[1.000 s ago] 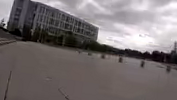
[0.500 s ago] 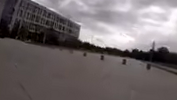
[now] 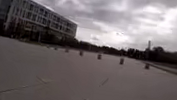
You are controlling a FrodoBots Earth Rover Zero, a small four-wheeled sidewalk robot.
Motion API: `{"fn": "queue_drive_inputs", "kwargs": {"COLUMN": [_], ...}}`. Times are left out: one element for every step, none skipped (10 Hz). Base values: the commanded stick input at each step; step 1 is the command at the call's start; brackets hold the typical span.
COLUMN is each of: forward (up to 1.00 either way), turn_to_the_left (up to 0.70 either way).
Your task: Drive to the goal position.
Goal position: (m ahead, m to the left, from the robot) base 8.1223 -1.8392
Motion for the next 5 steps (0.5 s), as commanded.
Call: {"fn": "queue_drive_inputs", "kwargs": {"forward": [0.7, 0.7, 0.7, 0.7, 0.7], "turn_to_the_left": [-0.31, -0.35, -0.35, -0.35, -0.35]}}
